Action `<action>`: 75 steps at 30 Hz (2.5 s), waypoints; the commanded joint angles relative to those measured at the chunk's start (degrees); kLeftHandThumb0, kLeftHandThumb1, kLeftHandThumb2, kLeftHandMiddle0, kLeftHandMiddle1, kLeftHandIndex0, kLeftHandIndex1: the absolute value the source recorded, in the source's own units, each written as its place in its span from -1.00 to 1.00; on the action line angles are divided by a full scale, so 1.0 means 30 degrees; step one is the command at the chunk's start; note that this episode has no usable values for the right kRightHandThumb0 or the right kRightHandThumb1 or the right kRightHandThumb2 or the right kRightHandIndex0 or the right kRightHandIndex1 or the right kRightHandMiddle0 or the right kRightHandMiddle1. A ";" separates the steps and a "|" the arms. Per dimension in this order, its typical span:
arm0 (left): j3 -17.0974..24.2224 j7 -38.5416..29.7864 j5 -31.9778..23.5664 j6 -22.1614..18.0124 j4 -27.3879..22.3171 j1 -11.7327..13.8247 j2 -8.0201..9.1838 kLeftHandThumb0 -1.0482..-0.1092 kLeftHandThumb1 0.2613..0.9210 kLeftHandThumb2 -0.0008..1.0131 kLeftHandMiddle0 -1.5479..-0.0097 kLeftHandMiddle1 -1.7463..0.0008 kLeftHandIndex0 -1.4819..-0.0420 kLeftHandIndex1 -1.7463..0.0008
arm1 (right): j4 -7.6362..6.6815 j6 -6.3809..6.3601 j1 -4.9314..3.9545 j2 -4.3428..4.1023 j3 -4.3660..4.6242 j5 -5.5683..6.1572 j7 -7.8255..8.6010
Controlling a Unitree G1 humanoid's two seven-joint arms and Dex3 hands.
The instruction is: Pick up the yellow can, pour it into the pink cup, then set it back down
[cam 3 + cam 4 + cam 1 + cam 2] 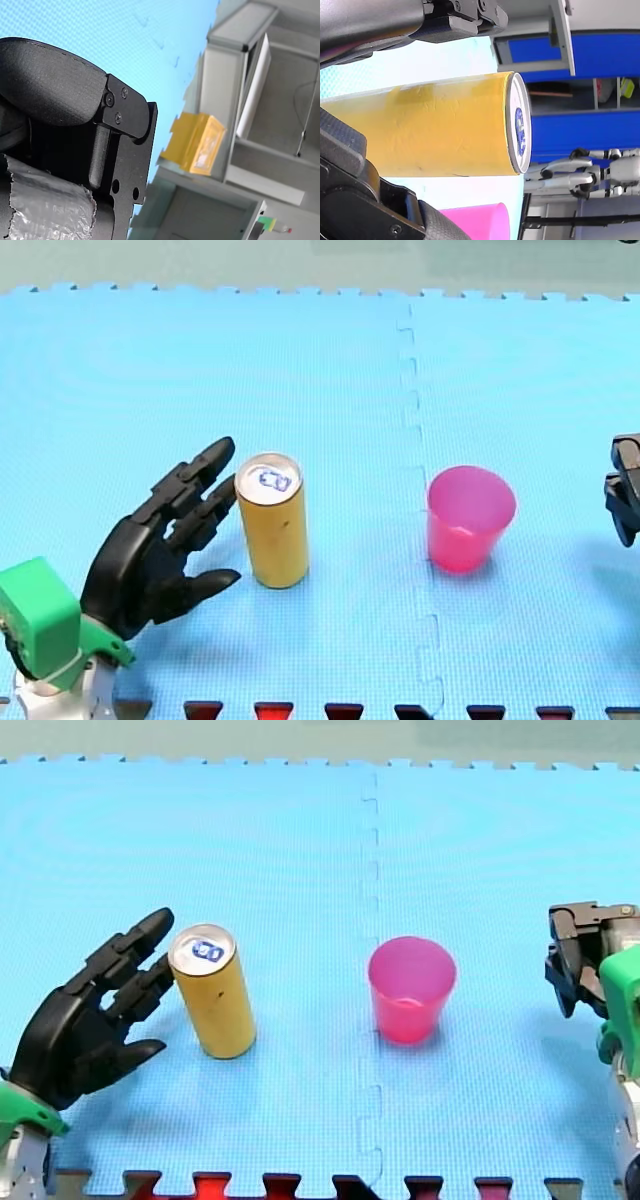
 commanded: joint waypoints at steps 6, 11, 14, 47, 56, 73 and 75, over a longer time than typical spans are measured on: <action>-0.0287 0.0798 0.0376 0.0931 -0.0493 0.0088 -0.0321 -0.93 0.22 -0.99 0.79 1.00 0.76 1.00 | -0.0068 0.0018 0.0067 -0.0240 -0.0130 0.0211 0.0204; -0.0349 0.1142 0.0426 0.1366 -0.0669 0.0171 -0.0490 -0.96 0.26 -0.99 0.80 1.00 0.77 1.00 | -0.0083 -0.0110 0.0108 -0.0353 -0.0162 0.0253 0.0230; -0.0393 0.1324 0.0489 0.1455 -0.0699 0.0184 -0.0542 -0.99 0.30 -0.98 0.80 1.00 0.77 1.00 | -0.0118 -0.0153 0.0146 -0.0417 -0.0173 0.0272 0.0256; -0.0306 0.3995 0.1686 0.0739 0.1423 -0.0620 -0.0396 -1.00 0.56 -0.96 0.77 0.99 0.79 1.00 | -0.0296 -0.0262 0.0322 -0.0715 -0.0433 0.0529 0.0862; -0.0421 0.4718 0.2233 0.0763 0.1787 -0.0784 -0.0460 -1.00 0.58 -0.97 0.76 0.99 0.79 1.00 | -0.0302 -0.0387 0.0357 -0.0834 -0.0506 0.0593 0.0993; -0.1035 0.4771 0.2997 0.0930 0.2064 -0.1225 -0.0915 -0.91 0.35 -1.00 0.77 1.00 0.85 1.00 | -0.0356 -0.0609 0.0472 -0.0742 -0.0523 0.0677 0.1075; -0.1177 0.4828 0.3184 0.1054 0.2124 -0.1373 -0.0910 -0.88 0.32 -1.00 0.77 1.00 0.85 1.00 | -0.0386 -0.0674 0.0511 -0.0724 -0.0515 0.0699 0.1081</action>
